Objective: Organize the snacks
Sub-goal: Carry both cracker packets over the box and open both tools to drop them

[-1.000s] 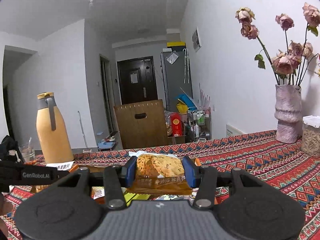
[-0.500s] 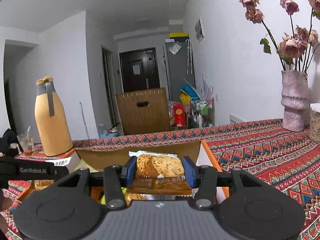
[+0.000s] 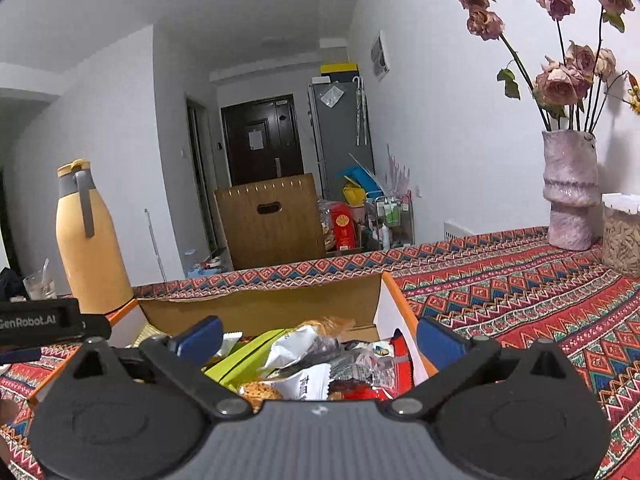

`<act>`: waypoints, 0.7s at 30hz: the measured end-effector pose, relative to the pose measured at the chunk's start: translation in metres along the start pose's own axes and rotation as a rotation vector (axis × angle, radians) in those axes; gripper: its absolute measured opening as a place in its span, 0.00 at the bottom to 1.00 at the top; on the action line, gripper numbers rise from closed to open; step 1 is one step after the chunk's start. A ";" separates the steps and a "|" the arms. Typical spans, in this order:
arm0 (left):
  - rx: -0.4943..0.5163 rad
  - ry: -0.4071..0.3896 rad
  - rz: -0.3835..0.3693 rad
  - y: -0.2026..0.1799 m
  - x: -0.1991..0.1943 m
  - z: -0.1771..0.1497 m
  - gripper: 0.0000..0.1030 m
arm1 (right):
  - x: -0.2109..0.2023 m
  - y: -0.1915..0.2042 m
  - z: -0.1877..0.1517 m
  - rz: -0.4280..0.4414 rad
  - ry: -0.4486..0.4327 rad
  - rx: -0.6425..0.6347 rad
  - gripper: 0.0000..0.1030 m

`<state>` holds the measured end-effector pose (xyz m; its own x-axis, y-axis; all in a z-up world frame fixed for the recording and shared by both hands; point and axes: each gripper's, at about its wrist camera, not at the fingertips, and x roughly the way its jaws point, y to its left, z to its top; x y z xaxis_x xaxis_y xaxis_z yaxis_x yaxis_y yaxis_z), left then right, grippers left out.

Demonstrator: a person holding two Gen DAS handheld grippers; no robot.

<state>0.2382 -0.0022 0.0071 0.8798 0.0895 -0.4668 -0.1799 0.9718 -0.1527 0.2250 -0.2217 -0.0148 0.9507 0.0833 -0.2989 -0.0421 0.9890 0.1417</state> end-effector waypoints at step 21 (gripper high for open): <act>-0.020 0.036 -0.003 0.002 0.006 -0.005 1.00 | -0.013 0.004 0.000 0.011 -0.023 -0.010 1.00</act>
<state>0.2405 -0.0009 -0.0002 0.8640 0.0787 -0.4973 -0.1866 0.9674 -0.1711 0.2121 -0.2187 -0.0098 0.9570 0.0910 -0.2755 -0.0552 0.9893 0.1350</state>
